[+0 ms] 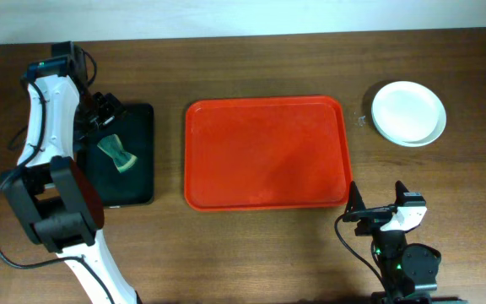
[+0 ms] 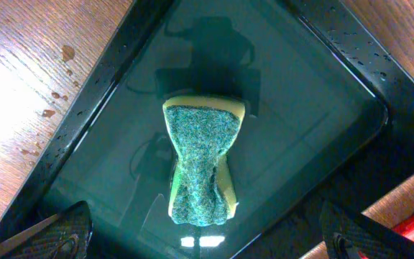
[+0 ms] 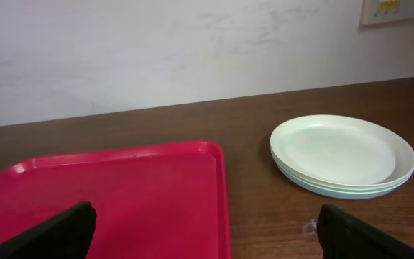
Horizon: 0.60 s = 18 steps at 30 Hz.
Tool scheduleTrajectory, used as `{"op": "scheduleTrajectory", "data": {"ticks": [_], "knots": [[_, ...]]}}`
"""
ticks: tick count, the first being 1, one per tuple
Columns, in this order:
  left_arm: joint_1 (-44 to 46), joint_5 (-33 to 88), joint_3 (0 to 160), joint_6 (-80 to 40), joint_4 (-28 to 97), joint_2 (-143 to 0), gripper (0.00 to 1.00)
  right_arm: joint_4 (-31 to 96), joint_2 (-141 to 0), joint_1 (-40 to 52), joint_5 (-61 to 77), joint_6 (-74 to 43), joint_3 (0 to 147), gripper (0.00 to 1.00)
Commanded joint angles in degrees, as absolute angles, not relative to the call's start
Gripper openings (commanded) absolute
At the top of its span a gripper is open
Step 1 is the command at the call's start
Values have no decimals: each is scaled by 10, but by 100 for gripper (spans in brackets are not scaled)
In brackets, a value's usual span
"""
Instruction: Clean dirty plates on tray and stack at the side
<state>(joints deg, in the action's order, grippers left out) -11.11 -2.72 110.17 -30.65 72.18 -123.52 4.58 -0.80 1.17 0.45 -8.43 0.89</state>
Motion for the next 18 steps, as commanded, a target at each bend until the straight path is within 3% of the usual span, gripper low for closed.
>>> {"op": "scheduleTrajectory", "data": {"ticks": [1,12,18], "knots": [[-110,-23,1108,-299,723,-1225,99,45,-2,8,6,-86,3,99],[-104,-41,1108,-299,755,-1201,99,45,-2,8,6,-86,3,99],[-56,-109,1097,-267,736,-1099,99,45,-2,8,6,-86,3,99]]}}
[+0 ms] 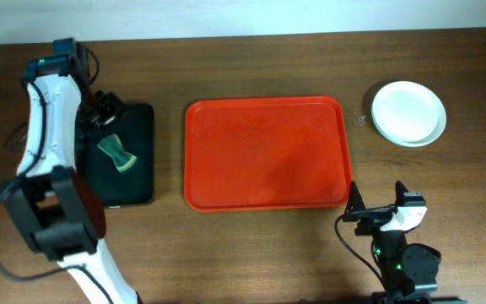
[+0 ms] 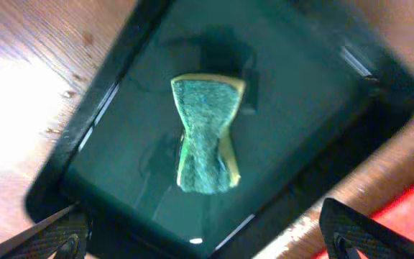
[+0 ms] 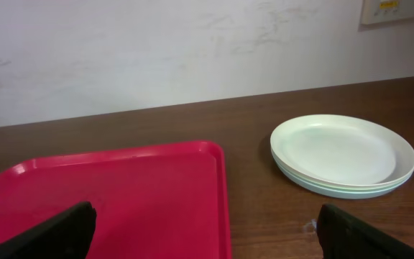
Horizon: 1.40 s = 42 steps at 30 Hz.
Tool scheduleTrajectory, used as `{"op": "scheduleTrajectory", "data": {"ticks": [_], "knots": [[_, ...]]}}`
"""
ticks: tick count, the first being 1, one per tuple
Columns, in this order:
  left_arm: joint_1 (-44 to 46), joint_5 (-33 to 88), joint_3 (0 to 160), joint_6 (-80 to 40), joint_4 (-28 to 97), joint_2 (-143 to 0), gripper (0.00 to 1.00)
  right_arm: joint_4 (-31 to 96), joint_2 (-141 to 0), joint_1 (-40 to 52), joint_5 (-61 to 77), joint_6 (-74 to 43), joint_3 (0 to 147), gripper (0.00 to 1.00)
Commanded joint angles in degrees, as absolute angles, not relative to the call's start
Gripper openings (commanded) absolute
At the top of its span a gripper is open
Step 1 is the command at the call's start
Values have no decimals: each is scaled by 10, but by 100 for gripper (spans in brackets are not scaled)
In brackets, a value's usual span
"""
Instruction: Clean dirty plates on tray and stack at the side
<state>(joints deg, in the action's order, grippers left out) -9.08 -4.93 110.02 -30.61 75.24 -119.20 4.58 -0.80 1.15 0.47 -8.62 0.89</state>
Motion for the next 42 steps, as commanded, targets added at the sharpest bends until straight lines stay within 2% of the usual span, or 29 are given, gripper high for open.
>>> {"op": "scheduleTrajectory", "data": {"ticks": [1,4,7,14,18,21,33,37,42], "knots": [[-42,-119,1090,-230,720,-1077,99,45,-2,8,6,-86,3,98],[10,-118,1031,-108,641,-983,99,45,-2,8,6,-86,3,99],[47,-118,912,-39,550,-880,99,45,-2,8,6,-86,3,98],[56,-88,451,-29,225,-526,99,45,-2,8,6,-86,3,98],[56,-90,276,-14,121,-321,99,45,-2,8,6,-86,3,99],[56,-90,219,-14,120,-234,99,45,-2,8,6,-86,3,99],[35,-88,92,-15,-20,-72,99,45,-2,8,6,-86,3,99],[35,-88,55,-15,-77,-34,99,45,-2,8,6,-86,3,99],[36,-72,11,-17,-88,-2,99,45,-2,8,6,-86,3,99]]}}
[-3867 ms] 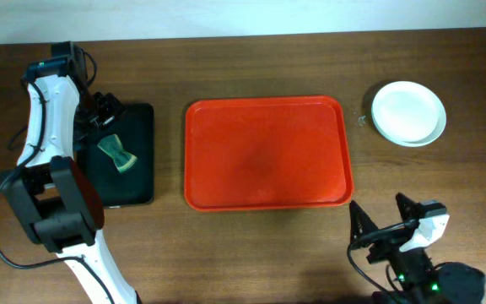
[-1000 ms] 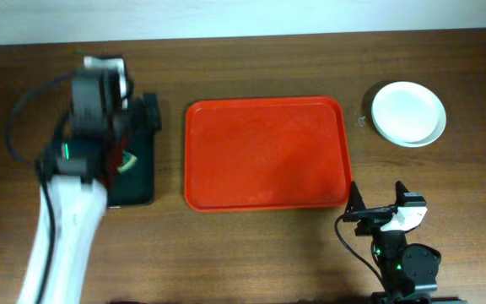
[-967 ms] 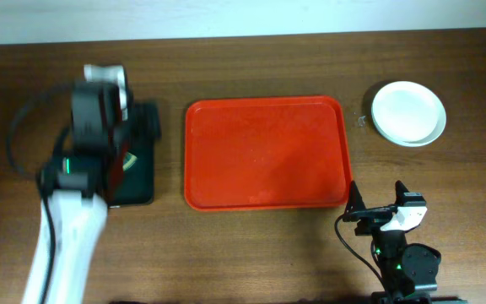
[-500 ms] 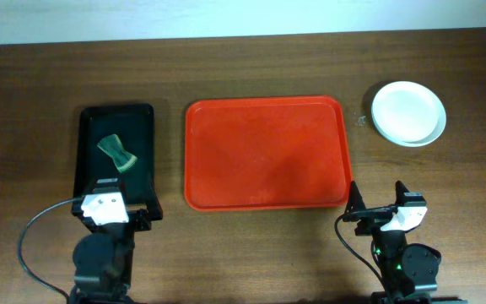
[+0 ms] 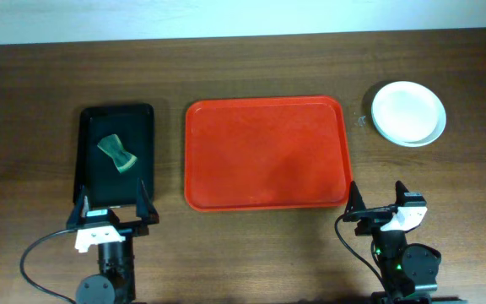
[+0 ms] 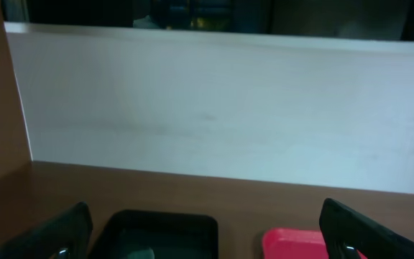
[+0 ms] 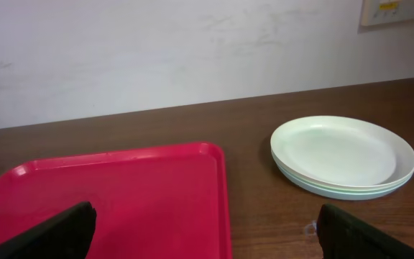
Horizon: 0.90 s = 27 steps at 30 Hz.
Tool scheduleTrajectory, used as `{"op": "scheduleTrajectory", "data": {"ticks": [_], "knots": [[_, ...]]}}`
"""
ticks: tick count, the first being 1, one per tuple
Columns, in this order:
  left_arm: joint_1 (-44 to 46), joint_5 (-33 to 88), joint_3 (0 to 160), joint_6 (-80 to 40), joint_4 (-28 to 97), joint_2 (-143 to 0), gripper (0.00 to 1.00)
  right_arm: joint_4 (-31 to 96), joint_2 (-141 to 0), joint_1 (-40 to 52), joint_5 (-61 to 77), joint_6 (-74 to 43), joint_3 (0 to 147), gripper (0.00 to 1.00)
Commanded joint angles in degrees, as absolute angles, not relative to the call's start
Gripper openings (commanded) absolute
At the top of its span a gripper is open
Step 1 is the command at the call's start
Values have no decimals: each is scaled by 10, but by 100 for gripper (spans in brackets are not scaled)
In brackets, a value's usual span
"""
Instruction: Clean dirty plates on tray and stack at the side
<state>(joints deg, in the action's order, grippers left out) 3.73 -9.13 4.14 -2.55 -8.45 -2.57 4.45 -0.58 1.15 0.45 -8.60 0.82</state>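
The red tray lies mid-table with nothing on it; it also shows in the right wrist view. A stack of pale plates sits on the table at the far right, seen too from the right wrist. A green sponge lies in the black tray on the left. My left gripper is open at the front edge, just short of the black tray. My right gripper is open by the red tray's front right corner. Both hold nothing.
A small clear speck lies on the wood between the red tray and the plates. A white wall runs behind the table's far edge. Both arms are folded at the front edge.
The left arm was stretched over the black tray with its open gripper above the sponge; now it is folded at the front edge, gripper open and facing the wall. The right arm has not moved.
My left gripper hung open close above the sponge lying in the black tray. Then it was higher over the tray, the sponge still lying there. Now it is back at the front edge. Red tray, plate stack and right arm stayed unchanged.
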Motion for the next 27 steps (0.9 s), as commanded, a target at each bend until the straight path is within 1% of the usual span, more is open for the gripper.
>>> {"op": "scheduleTrajectory", "data": {"ticks": [1,6,10,13,14,27], "knots": [[36,-67,4,-17,-95,-3,99,45,-2,8,6,-86,3,98],[36,-62,5,-17,-65,-3,99,45,-2,8,6,-86,3,99],[36,-62,5,-16,40,-3,99,45,-2,8,6,-86,3,99],[36,-5,5,37,48,-3,99,45,-2,8,6,-86,3,99],[36,1,5,38,48,-3,99,45,-2,8,6,-86,3,99],[36,-2,5,37,48,-3,99,45,-2,8,6,-86,3,99]]}}
